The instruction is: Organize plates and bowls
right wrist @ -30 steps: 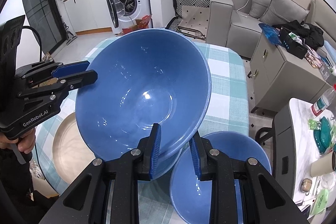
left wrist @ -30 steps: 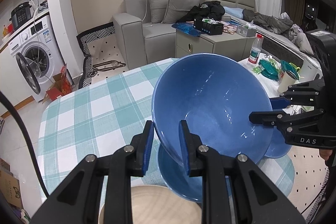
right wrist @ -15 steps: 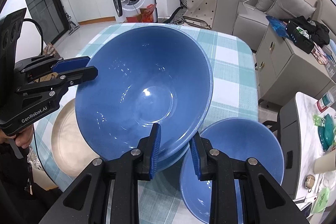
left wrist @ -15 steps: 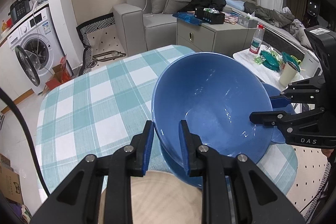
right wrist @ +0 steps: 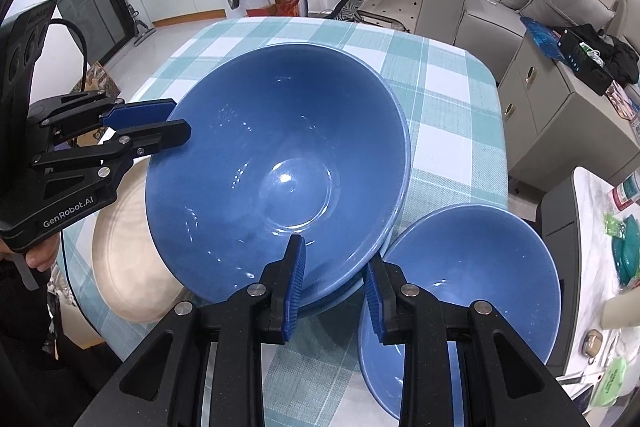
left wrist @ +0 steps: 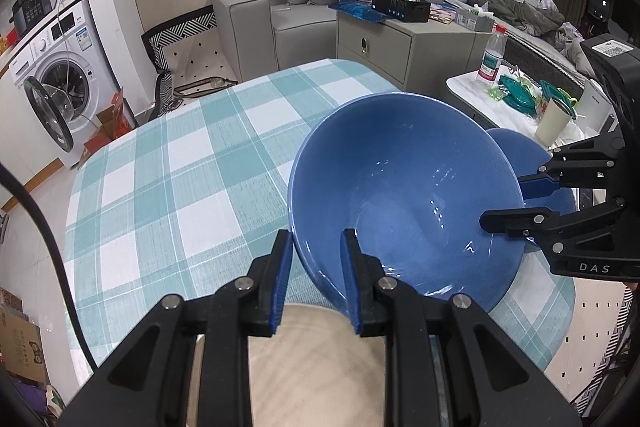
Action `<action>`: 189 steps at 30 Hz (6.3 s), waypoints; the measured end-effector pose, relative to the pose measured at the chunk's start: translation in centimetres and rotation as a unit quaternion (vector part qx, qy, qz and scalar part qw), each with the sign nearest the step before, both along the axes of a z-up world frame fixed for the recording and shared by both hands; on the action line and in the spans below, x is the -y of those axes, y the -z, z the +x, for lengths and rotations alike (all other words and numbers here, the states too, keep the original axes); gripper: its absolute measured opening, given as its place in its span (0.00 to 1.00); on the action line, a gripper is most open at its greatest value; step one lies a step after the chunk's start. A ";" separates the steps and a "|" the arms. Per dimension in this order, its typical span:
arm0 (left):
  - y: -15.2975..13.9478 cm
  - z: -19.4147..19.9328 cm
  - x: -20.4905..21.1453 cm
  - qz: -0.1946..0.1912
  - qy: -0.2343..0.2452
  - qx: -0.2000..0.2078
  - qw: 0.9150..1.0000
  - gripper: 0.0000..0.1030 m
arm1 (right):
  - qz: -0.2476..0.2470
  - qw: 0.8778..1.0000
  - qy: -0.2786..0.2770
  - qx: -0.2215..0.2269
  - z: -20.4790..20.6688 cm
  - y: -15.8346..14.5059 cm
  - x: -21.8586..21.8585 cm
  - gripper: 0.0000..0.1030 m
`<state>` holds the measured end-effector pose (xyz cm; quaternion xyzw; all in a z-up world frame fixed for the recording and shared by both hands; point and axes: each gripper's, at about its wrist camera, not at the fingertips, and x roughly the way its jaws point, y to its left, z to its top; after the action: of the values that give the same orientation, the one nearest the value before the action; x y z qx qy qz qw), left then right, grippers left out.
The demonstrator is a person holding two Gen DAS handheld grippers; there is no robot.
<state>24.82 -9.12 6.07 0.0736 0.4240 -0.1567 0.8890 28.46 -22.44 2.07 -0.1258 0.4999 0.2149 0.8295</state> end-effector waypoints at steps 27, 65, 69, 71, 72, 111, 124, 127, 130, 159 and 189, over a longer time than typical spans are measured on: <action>0.8 0.2 -0.1 0.000 0.015 -0.021 1.000 0.25 | -0.018 0.999 -0.024 -0.030 0.1 1.2 -0.9 0.52; -1.0 -0.5 1.9 -0.043 0.034 0.010 0.998 0.86 | 0.059 0.996 0.058 0.039 -2.3 -2.2 6.0 0.87; -1.5 -0.5 2.6 -0.049 0.046 0.015 0.998 0.95 | 0.074 0.993 0.078 0.055 -3.1 -2.8 7.5 0.94; -1.8 -0.6 2.9 -0.050 0.048 0.019 0.997 0.96 | 0.080 0.991 0.087 0.063 -3.5 -3.0 8.1 0.96; -2.0 -0.6 3.1 -0.051 0.050 0.020 0.997 0.97 | 0.081 0.990 0.092 0.066 -3.6 -3.1 8.4 0.97; -1.1 2.6 13.2 -0.012 0.134 0.008 0.991 0.99 | 0.115 0.954 0.266 0.073 -6.8 0.1 17.2 0.99; -0.3 3.6 15.2 -0.016 0.166 0.011 0.986 0.97 | 0.130 0.952 0.271 0.054 -6.1 1.8 17.5 0.99; 0.1 4.0 15.9 -0.014 0.175 0.003 0.984 0.88 | 0.128 0.952 0.272 0.050 -5.8 2.2 17.4 0.99; 0.7 4.3 16.6 -0.012 0.180 -0.006 0.984 0.86 | 0.128 0.952 0.273 0.043 -5.6 2.6 17.4 0.99; 4.1 6.9 19.8 0.012 0.216 -0.064 0.974 0.70 | 0.140 0.953 0.270 0.015 -4.0 4.4 17.5 0.99; 4.1 5.2 19.8 0.036 0.244 -0.074 0.966 0.50 | 0.143 0.961 0.236 -0.007 -5.3 4.9 16.3 0.75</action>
<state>29.97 -28.93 1.97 0.1946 0.4631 -0.3582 0.7870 23.18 -38.69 -2.84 0.1175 0.4853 0.0834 0.8624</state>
